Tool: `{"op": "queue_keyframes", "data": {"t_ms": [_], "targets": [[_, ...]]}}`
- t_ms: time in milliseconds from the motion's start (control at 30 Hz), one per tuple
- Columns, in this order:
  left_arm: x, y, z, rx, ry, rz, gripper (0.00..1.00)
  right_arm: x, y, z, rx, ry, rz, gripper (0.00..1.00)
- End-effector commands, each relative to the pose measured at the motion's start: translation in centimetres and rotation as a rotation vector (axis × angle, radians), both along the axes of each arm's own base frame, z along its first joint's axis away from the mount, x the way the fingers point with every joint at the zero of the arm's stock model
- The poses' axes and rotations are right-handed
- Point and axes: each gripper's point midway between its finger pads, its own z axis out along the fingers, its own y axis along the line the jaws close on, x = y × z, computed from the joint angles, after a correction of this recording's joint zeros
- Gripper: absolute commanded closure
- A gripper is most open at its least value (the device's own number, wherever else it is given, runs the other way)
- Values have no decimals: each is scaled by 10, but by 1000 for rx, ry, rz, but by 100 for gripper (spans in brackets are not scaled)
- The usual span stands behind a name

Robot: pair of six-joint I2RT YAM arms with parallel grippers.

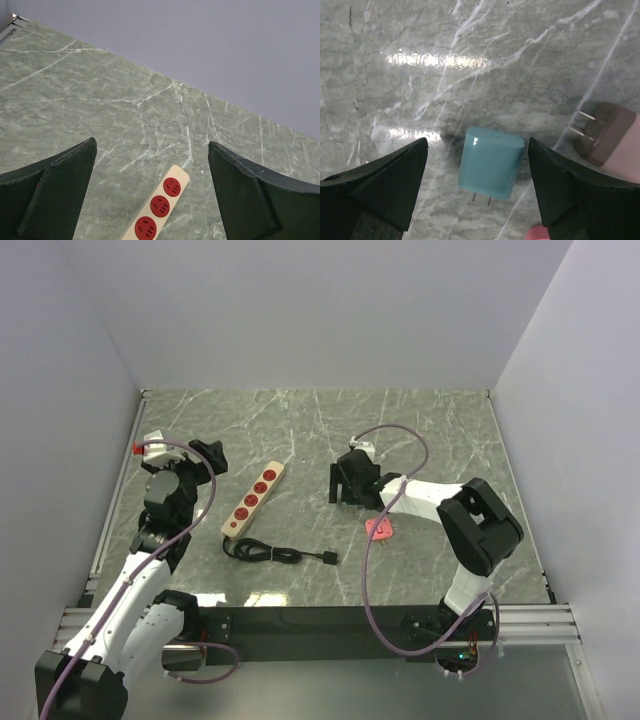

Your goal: Insert the plug

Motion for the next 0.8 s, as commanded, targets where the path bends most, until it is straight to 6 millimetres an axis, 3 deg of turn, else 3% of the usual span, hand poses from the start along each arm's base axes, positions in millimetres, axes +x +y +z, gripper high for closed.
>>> {"op": "queue_keyframes", "data": {"t_ms": [0, 100, 300, 400, 500, 567, 767], "targets": [[-1, -6, 13, -1, -56, -36, 1, 13, 10, 9, 4, -19, -19, 13], [-1, -8, 13, 2, -55, -45, 1, 18, 9, 4, -20, -15, -30, 15], [-3, -10, 15, -1, -65, -56, 1, 17, 8, -3, -41, 5, -20, 44], [-3, -11, 15, 2, -64, -62, 0, 16, 7, -6, -52, 16, -17, 63], [-5, -21, 19, 16, -87, -118, 1, 17, 9, 1, -43, 7, -12, 100], [-7, -32, 24, 18, -120, -165, 1, 21, 11, 13, -32, -16, -7, 100], [-19, -82, 35, 50, -192, -383, 3, 42, 33, 102, 129, -184, 2, 100]]}}
